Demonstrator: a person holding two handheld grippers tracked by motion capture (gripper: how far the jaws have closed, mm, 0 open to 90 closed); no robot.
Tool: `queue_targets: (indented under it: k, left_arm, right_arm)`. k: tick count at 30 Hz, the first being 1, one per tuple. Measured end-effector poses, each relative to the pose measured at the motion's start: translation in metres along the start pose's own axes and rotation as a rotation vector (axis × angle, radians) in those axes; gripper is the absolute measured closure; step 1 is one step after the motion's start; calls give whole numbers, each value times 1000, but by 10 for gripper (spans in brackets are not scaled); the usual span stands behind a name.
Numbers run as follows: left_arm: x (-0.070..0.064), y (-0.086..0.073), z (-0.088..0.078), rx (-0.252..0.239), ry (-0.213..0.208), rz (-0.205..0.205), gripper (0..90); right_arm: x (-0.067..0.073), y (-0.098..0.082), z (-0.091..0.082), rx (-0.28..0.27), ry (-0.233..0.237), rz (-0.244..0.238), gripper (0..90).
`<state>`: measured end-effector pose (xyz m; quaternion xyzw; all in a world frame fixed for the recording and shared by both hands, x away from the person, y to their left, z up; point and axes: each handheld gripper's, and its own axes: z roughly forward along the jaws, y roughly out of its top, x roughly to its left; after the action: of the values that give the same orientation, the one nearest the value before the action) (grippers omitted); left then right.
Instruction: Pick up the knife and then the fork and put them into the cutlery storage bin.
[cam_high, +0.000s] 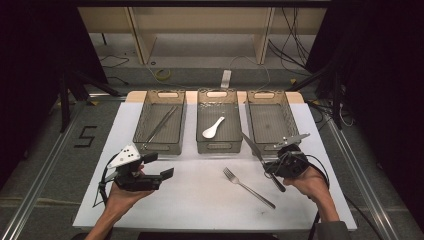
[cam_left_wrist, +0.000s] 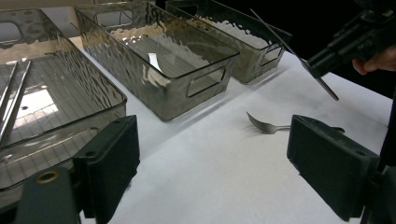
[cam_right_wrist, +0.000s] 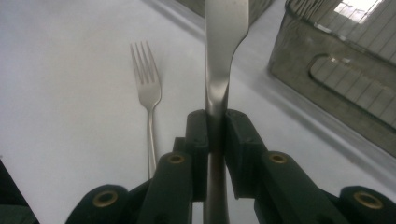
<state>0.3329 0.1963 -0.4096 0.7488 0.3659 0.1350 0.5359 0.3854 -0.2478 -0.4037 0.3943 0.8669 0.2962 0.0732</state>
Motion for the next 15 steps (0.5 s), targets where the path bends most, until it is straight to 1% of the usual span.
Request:
queue_targets:
  k: [2,6,8,9,10,11,13,14,15]
  left_arm:
    - [-2,-1,-1,-1,-2,8,165]
    - [-2,-1,-2,-5,-3,11,165]
    - [-2,-1,-3,-14,-1,6,165]
    - [-2,-1,-4,-17,1,9,165]
    - [-1,-1,-4,-19,1,10,165]
    - [-1,-1,-5,-21,2,10,165]
    - [-1,-1,-5,-27,5,8,165]
    - [-1,-1,-5,-31,6,7,165]
    - [-1,-1,-5,-29,5,10,164]
  right_arm:
    - [-2,4,-2,-18,0,5,805]
    - [-8,15,-7,-56,-13,21,805]
    - [-12,21,-10,-66,-20,30,805]
    - [-12,21,-10,-66,-20,30,805]
    - [-16,27,-12,-83,-24,44,805]
    - [-19,30,-14,-93,-25,48,805]
    - [-24,35,-16,-105,-28,59,805]
    - [-24,35,-16,-105,-28,59,805]
    - [-28,40,-17,-106,-39,69,805]
